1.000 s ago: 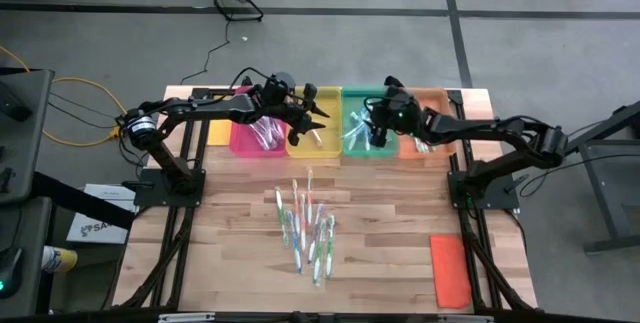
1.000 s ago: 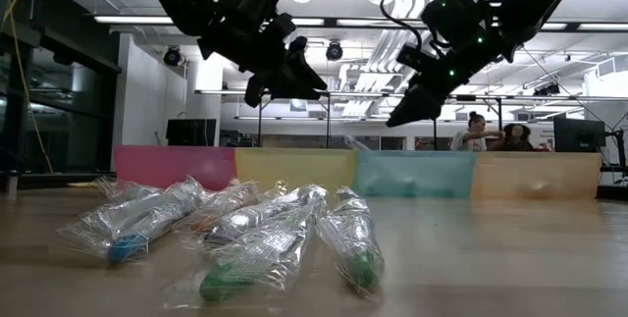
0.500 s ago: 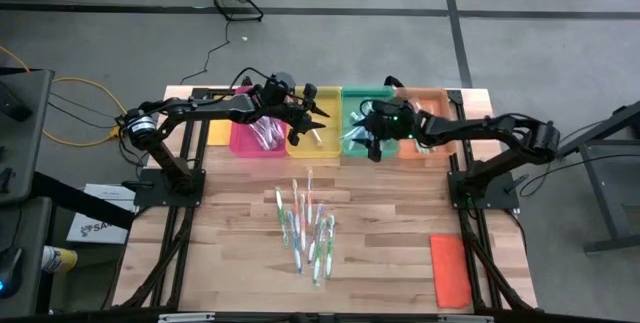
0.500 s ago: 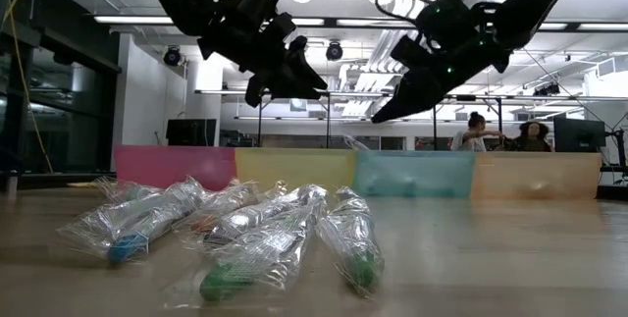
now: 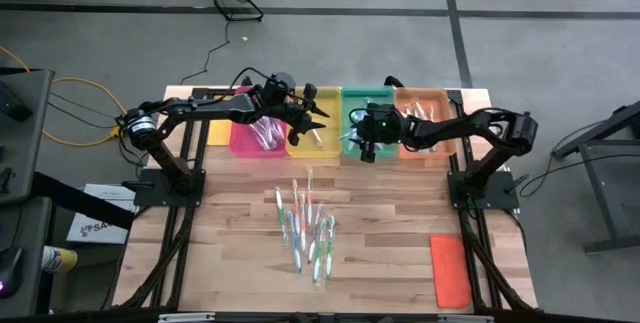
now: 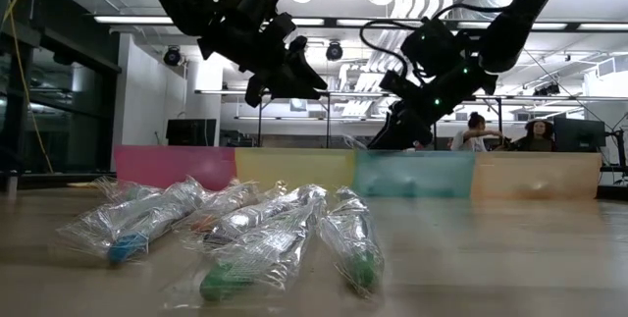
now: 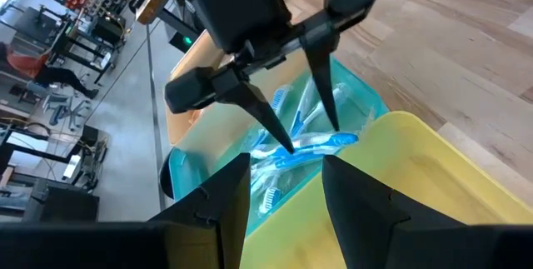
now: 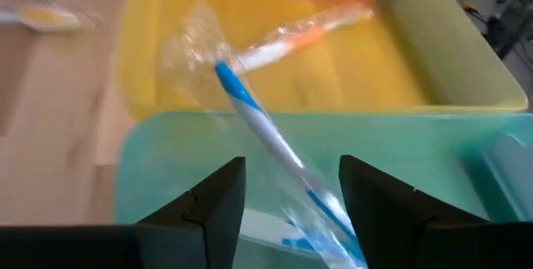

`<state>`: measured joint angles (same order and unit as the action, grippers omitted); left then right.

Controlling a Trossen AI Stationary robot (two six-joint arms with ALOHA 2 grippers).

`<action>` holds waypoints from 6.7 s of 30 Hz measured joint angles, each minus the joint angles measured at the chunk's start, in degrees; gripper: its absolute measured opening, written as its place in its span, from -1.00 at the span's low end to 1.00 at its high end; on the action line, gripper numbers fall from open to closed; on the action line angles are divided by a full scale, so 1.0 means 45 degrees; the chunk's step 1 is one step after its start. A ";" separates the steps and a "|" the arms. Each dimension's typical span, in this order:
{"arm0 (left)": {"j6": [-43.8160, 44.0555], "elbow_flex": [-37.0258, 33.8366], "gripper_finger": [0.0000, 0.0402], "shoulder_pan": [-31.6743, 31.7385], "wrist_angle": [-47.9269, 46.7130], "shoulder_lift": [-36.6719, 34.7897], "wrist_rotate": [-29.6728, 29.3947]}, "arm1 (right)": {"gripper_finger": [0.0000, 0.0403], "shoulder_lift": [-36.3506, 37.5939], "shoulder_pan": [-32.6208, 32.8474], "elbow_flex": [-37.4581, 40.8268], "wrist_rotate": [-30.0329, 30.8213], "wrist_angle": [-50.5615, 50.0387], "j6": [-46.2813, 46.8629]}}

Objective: Pick & Place Toothbrushes
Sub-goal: Put the blue toothbrush into the green bin, then put the green toothbrush into the orange bin

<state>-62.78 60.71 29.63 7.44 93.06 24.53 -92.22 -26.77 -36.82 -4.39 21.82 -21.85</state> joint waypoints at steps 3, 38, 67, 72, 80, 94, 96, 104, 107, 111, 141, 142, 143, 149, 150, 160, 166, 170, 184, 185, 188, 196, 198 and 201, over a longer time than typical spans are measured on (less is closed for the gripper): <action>0.0004 0.0000 -0.28 0.0000 0.0000 0.0000 0.0000 | -0.12 -0.0027 -0.0005 0.0000 0.0334 0.0035 -0.0179; -0.0802 -0.0025 -0.28 -0.0001 -0.2185 -0.0406 -0.0020 | -0.98 0.1578 0.0633 -0.0055 -0.1404 -0.0255 0.2861; -0.4663 -0.0087 -0.27 -0.5888 -1.1887 -0.1105 -0.1975 | -0.12 0.5106 0.3828 -0.0053 0.1085 -0.5390 0.4532; -0.4133 -0.0092 -0.27 -0.6747 -1.1550 -0.0536 -0.2880 | -0.09 0.5104 0.4707 -0.0053 0.1110 -0.5647 0.5247; -0.2969 -0.0097 -0.28 -0.7083 -1.0894 0.0560 -0.3315 | -0.10 0.5104 0.6441 -0.0053 0.2375 -0.6009 0.5869; -0.2509 -0.0063 -0.29 -0.7091 -1.0871 0.1831 -0.3646 | -0.10 0.5099 0.8291 -0.0053 0.4059 -0.6617 0.7075; -0.2261 -0.0063 -0.35 -0.7091 -1.0913 0.1831 -0.3802 | -0.10 0.5099 0.8417 -0.0053 0.4261 -0.6781 0.7198; -0.1473 -0.0053 -0.92 -0.7096 -1.1267 0.1836 -0.3832 | -0.10 0.5099 0.8537 -0.0053 0.4478 -0.6936 0.7293; -0.1268 -0.0053 -0.90 -0.7091 -1.1845 0.1810 -0.3818 | -0.10 0.5099 0.8534 -0.0053 0.4536 -0.6946 0.7285; -0.0970 -0.0097 -0.94 -0.7088 -1.3056 0.1577 -0.3769 | -0.10 0.5099 0.8534 -0.0053 0.4659 -0.7109 0.7263; 0.0670 -0.0092 -0.94 -0.4727 -0.2573 -0.2112 -0.3125 | -0.10 0.5090 0.8029 -0.0044 0.5039 -0.1983 0.1656; 0.0809 -0.0092 -0.94 -0.4561 -0.2262 -0.2113 -0.2895 | -0.10 0.5090 0.8025 -0.0044 0.5057 -0.1662 0.1302; 0.0954 -0.0092 -0.94 -0.4398 -0.1931 -0.2113 -0.2632 | -0.10 0.5090 0.8002 -0.0044 0.5096 -0.1349 0.0995; 0.1255 -0.0107 -0.94 -0.3823 -0.0850 -0.2070 -0.1506 | -0.10 0.5017 0.7557 -0.0044 0.4794 0.0628 -0.0160; 0.1263 -0.0103 -0.94 -0.3823 -0.0686 -0.1993 -0.1481 | -0.10 0.4976 0.7465 -0.0044 0.4566 0.0974 -0.0320; 0.1410 -0.0112 -0.94 -0.3832 0.0030 -0.1301 -0.1287 | -0.10 0.4137 0.6912 -0.0039 0.1594 0.3016 -0.0448; 0.1593 -0.0117 -0.95 -0.3827 0.0222 -0.1287 -0.1296 | -0.19 0.3657 0.6922 -0.0039 0.0845 0.3496 -0.0197; 0.1598 -0.0117 -0.95 -0.3837 0.0488 -0.1287 -0.1241 | -0.29 0.3565 0.6922 -0.0039 0.0765 0.4005 -0.0059; 0.1344 -0.0092 -0.44 -0.3819 0.0221 -0.1287 -0.1340 | -0.92 0.3550 0.6927 -0.0046 0.1304 0.3885 0.0556; 0.1304 -0.0092 -0.39 -0.3808 0.0125 -0.1287 -0.1484 | -0.92 0.3550 0.6927 -0.0039 0.1358 0.3758 0.0588; 0.1304 -0.0097 -0.28 -0.3830 -0.0344 -0.1481 -0.2340 | -0.94 0.3565 0.6927 -0.0039 0.2171 0.3385 0.0651; 0.1275 -0.0115 -0.28 -0.3831 -0.2034 -0.2292 -0.4598 | -0.94 0.4922 0.6829 -0.0044 0.6006 0.0708 0.1913; 0.1313 -0.0074 -0.29 -0.3837 -0.2313 -0.2499 -0.4768 | -0.94 0.5610 0.6565 -0.0044 0.6521 -0.0282 0.2661; 0.1345 -0.0106 -0.32 -0.3827 -0.2954 -0.2827 -0.5037 | -0.94 0.6610 0.5782 -0.0443 0.6569 -0.2258 0.4311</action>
<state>-56.73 60.23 12.40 -5.85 80.33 1.87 -62.48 -0.75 -38.81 25.17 11.66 -2.45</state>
